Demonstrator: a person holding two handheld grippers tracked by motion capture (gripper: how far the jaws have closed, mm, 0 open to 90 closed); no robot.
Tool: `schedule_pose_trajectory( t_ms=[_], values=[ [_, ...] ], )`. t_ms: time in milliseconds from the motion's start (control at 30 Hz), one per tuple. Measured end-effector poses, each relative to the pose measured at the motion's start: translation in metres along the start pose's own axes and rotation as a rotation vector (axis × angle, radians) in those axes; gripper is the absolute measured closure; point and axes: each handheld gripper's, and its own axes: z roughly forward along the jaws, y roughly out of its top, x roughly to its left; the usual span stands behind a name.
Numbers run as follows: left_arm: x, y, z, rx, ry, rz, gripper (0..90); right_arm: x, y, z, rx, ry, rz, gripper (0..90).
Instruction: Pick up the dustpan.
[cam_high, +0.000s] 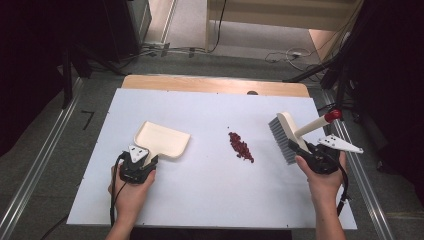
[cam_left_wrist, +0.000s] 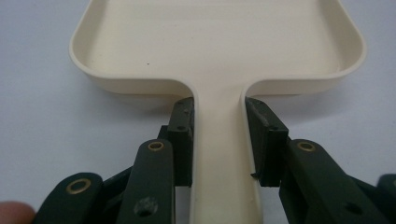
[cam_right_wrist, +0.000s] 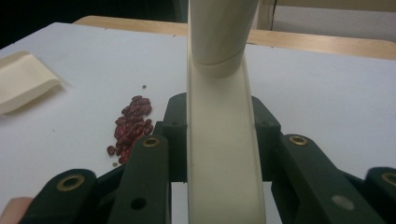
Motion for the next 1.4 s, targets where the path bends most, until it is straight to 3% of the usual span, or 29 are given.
schedule_pose_trajectory(
  t_ms=[367, 733, 1033, 1400],
  values=[
    [0.002, 0.022, -0.024, -0.076, -0.032, 0.040, 65.5, 0.000, 0.000, 0.000, -0.001, 0.000, -0.003, 64.9],
    [-0.009, 0.039, -0.043, -0.121, -0.084, 0.102, 65.5, 0.001, 0.000, 0.001, 0.003, 0.000, -0.002, 64.9],
    [-0.027, 0.044, -0.046, -0.136, -0.162, 0.142, 65.4, 0.002, 0.001, 0.001, 0.001, 0.002, -0.004, 64.9],
    [-0.052, 0.044, -0.041, -0.116, -0.249, 0.200, 65.5, 0.002, 0.001, 0.001, 0.001, 0.006, -0.005, 64.9]
  ],
)
